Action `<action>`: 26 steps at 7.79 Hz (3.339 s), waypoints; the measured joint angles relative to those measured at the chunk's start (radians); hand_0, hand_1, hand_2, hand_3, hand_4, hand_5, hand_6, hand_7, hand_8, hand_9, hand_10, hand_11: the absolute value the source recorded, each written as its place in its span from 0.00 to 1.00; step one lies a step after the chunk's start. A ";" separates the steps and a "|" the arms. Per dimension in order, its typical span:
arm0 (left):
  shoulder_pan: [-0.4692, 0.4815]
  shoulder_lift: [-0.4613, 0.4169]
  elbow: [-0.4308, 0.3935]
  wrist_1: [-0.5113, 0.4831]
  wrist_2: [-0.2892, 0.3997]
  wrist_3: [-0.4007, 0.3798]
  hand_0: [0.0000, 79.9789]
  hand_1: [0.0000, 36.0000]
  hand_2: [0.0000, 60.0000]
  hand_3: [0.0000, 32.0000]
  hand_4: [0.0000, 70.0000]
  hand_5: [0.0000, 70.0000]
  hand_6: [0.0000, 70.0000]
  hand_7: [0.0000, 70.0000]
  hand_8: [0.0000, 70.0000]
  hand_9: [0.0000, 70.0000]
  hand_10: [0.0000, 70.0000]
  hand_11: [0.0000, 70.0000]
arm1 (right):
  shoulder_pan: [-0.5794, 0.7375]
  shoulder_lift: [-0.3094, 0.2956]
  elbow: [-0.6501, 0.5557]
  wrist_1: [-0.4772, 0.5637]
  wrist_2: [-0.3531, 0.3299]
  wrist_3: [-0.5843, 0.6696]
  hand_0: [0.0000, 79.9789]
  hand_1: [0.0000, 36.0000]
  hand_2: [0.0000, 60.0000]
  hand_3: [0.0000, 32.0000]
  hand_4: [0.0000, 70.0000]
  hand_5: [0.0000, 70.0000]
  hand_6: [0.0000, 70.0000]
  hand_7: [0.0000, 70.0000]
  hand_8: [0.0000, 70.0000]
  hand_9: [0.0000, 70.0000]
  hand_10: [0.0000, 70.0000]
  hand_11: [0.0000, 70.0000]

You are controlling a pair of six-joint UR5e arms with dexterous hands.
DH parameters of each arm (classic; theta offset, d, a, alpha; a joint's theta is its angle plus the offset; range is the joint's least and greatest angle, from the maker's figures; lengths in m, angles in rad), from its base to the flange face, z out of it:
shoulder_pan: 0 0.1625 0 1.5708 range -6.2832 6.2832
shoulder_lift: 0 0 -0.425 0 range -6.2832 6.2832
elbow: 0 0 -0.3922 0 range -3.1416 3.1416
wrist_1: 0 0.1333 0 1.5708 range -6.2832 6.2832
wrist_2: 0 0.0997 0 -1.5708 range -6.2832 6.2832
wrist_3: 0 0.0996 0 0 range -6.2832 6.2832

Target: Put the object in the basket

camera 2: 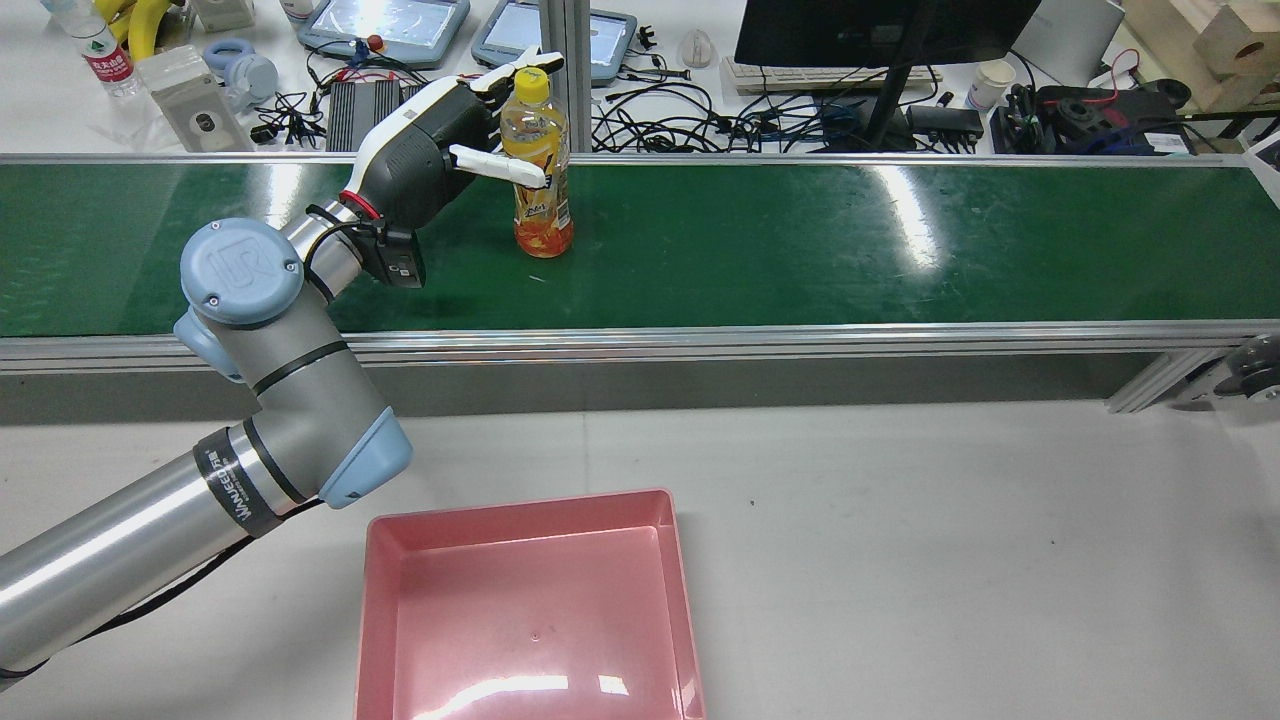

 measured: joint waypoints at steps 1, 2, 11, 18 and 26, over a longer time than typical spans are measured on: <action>0.000 0.001 0.000 0.000 0.001 0.000 0.67 0.38 0.00 0.00 0.23 0.21 0.02 0.01 0.11 0.12 0.08 0.15 | 0.000 0.000 0.000 0.000 0.000 0.000 0.00 0.00 0.00 0.00 0.00 0.00 0.00 0.00 0.00 0.00 0.00 0.00; 0.000 0.001 0.000 0.002 0.001 0.000 0.67 0.39 0.00 0.00 0.23 0.22 0.02 0.01 0.11 0.12 0.09 0.15 | 0.000 0.000 0.000 0.001 0.000 0.000 0.00 0.00 0.00 0.00 0.00 0.00 0.00 0.00 0.00 0.00 0.00 0.00; -0.002 -0.033 -0.057 0.180 0.017 -0.020 0.67 1.00 1.00 0.00 1.00 1.00 1.00 1.00 1.00 1.00 1.00 1.00 | 0.000 0.000 0.000 0.000 0.000 0.000 0.00 0.00 0.00 0.00 0.00 0.00 0.00 0.00 0.00 0.00 0.00 0.00; 0.118 0.038 -0.363 0.286 0.027 -0.013 0.67 1.00 1.00 0.00 1.00 1.00 1.00 1.00 1.00 1.00 1.00 1.00 | 0.000 0.000 0.000 0.001 0.000 0.000 0.00 0.00 0.00 0.00 0.00 0.00 0.00 0.00 0.00 0.00 0.00 0.00; 0.264 0.230 -0.685 0.415 0.027 0.038 0.66 0.61 1.00 0.00 0.81 0.93 0.61 0.79 0.71 0.94 0.74 1.00 | 0.000 0.000 -0.001 0.000 0.000 0.000 0.00 0.00 0.00 0.00 0.00 0.00 0.00 0.00 0.00 0.00 0.00 0.00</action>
